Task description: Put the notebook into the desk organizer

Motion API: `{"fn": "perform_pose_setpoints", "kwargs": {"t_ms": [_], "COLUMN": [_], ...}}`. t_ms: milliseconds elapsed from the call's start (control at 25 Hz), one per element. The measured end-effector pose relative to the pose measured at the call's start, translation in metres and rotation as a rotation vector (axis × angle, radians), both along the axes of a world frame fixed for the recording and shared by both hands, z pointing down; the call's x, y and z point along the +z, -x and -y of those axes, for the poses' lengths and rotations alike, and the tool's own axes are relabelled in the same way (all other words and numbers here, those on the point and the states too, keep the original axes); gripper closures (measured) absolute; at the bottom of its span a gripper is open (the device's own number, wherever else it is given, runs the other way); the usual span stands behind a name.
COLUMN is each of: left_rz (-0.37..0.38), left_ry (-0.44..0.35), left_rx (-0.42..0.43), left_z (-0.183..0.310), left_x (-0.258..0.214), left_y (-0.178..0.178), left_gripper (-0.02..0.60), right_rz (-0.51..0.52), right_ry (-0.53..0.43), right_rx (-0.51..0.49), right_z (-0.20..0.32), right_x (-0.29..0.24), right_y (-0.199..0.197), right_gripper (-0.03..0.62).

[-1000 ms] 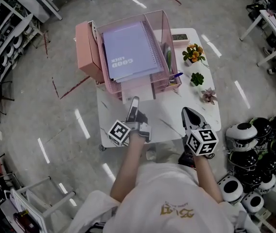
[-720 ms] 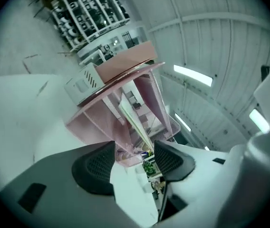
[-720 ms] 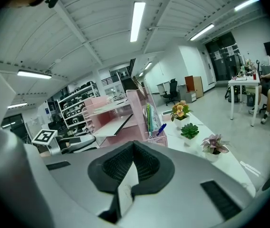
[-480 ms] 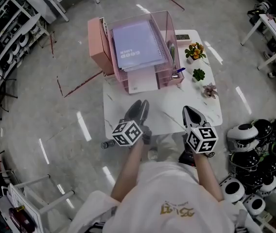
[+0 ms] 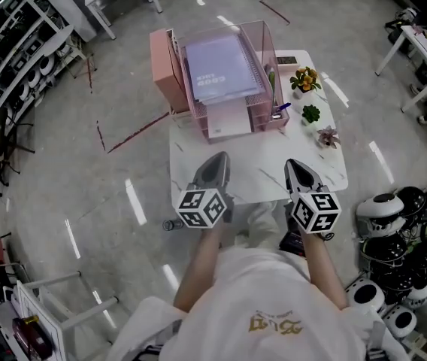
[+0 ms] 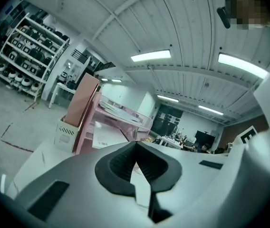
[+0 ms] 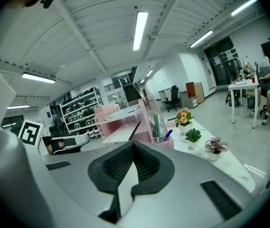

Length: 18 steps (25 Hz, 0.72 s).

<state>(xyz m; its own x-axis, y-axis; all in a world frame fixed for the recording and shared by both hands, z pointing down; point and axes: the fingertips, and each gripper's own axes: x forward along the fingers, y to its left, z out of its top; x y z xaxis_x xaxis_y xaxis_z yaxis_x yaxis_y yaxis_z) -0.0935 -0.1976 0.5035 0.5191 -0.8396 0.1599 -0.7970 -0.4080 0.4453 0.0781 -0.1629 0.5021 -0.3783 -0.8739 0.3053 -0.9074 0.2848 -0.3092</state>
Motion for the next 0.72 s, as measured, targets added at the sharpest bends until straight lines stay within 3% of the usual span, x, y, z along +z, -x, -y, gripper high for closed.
{"fn": "perform_pose_setpoints", "kwargs": {"t_ms": [720], "left_rz": [0.01], "left_ry": [-0.026], "left_rx": [0.004], "left_z": [-0.007], "left_x": [-0.01], "left_y": [0.004], "left_gripper": [0.563], "right_rz": [-0.024], "right_ry": [-0.018], "right_rx": [-0.001], "right_z": [-0.007], "right_x": [-0.007], "right_y": [0.004], "right_gripper": [0.585]}}
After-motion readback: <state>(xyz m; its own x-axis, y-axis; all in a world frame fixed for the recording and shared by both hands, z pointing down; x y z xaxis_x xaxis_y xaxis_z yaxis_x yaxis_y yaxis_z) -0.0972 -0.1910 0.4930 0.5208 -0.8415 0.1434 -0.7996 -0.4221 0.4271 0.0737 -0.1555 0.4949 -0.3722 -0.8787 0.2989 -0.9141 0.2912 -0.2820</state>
